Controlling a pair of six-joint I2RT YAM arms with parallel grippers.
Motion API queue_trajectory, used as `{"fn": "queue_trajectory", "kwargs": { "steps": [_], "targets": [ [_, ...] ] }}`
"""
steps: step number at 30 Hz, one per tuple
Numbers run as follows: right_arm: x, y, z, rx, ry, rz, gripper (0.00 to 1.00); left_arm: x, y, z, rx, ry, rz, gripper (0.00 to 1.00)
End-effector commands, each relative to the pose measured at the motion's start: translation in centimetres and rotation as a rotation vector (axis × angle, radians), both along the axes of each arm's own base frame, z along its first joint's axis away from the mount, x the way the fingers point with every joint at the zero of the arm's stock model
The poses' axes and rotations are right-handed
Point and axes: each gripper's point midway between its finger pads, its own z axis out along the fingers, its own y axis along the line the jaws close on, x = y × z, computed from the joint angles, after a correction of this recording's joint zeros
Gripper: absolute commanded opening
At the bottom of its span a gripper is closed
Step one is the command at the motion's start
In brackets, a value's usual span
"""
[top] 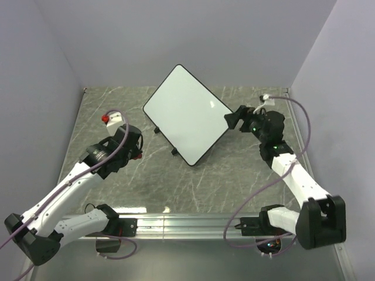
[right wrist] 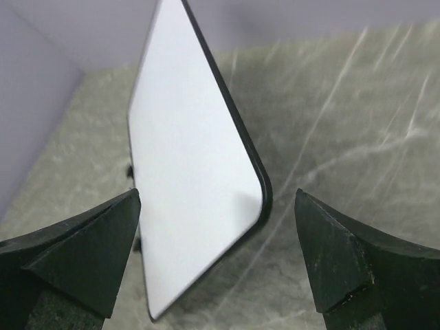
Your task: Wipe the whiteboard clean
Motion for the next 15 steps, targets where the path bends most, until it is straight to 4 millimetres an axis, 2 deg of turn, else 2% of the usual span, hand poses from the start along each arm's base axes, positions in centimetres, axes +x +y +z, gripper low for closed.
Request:
{"fn": "queue_trajectory", "kwargs": {
  "steps": [1, 2, 4, 5, 6, 7, 8, 9, 12, 13, 14, 15],
  "targets": [
    [-0.8, -2.1, 6.6, -0.014, -0.088, -0.104, 1.00, 1.6, -1.5, -1.2, 0.009, -0.016, -0.043, 0.00],
    [-1.4, -2.5, 7.9, 0.015, -0.094, -0.135, 1.00, 1.8, -1.7, -2.4, 0.022, 0.001, -0.054, 0.00],
    [-1.8, -3.2, 9.0, 0.063, -0.082, -0.189, 1.00, 2.9, -2.7, -4.2, 0.036, 0.036, -0.083, 0.00],
    [-2.0, -3.0, 10.5, 0.117, -0.086, -0.194, 1.00, 3.0, -3.2, -5.4, 0.035, 0.070, -0.103, 0.00],
    [-2.3, -2.7, 10.3, 0.128, -0.045, -0.181, 1.00, 3.5, -3.1, -7.5, 0.063, 0.133, -0.099, 0.00],
    [-2.5, -2.2, 10.6, 0.142, -0.028, -0.158, 1.00, 4.0, -3.4, -8.6, 0.069, 0.154, -0.115, 0.00],
    [-3.1, -0.9, 11.0, 0.172, -0.008, -0.092, 1.00, 4.4, -3.6, -9.7, 0.069, 0.183, -0.122, 0.00],
    [-3.5, -0.6, 11.1, 0.182, 0.019, -0.080, 1.00, 4.7, -3.4, -11.9, 0.080, 0.248, -0.122, 0.00],
    [-5.2, 0.0, 11.1, 0.206, 0.042, -0.043, 1.00, 6.2, -2.8, -15.0, 0.089, 0.317, -0.107, 0.00],
    [-5.7, 0.0, 10.9, 0.209, 0.047, -0.038, 1.00, 6.8, -3.1, -15.1, 0.080, 0.323, -0.118, 0.01],
    [-6.4, 0.0, 11.2, 0.197, 0.036, -0.026, 1.00, 7.3, -3.0, -15.4, 0.081, 0.329, -0.120, 0.03],
    [-6.9, -0.3, 10.3, 0.175, 0.066, -0.036, 1.00, 7.6, -2.9, -16.2, 0.099, 0.354, -0.119, 0.13]
  ]
}}
